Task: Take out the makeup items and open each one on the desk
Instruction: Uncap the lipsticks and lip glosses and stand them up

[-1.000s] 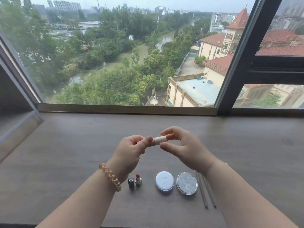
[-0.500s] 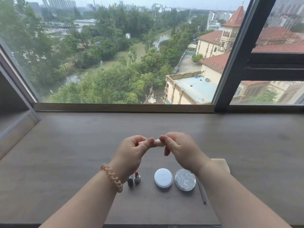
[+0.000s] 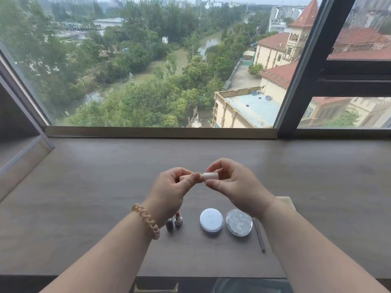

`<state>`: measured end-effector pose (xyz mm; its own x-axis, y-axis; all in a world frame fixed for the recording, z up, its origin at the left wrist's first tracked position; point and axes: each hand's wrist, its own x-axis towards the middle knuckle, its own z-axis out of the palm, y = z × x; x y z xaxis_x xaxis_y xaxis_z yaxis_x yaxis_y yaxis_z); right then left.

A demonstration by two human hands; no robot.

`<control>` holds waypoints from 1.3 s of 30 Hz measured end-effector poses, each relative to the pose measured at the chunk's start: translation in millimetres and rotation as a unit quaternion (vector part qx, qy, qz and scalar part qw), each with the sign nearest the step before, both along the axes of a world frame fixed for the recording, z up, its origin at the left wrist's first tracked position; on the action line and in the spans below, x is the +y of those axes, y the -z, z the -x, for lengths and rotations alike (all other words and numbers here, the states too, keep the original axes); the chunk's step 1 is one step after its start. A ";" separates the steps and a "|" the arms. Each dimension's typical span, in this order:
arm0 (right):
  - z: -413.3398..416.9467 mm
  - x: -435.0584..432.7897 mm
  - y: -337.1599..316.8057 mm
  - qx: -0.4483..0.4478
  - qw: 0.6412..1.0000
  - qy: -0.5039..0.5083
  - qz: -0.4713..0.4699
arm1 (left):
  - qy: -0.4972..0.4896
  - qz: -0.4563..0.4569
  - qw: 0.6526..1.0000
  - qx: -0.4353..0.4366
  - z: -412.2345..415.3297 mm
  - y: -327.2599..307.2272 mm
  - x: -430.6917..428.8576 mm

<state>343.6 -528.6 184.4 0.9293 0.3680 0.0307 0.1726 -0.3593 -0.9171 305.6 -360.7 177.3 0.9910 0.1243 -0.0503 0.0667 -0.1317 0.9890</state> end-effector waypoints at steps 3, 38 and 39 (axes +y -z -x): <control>1.6 0.6 0.7 0.016 1.000 0.012 0.016 | 0.004 -0.003 1.000 0.001 2.8 0.5 -0.7; -2.5 -14.8 81.9 -0.130 0.960 0.119 0.216 | -0.016 -0.049 0.991 0.127 14.4 57.2 27.8; 0.8 -10.4 89.9 -0.107 0.967 0.118 0.201 | -0.030 -0.045 0.990 0.129 18.1 66.0 25.0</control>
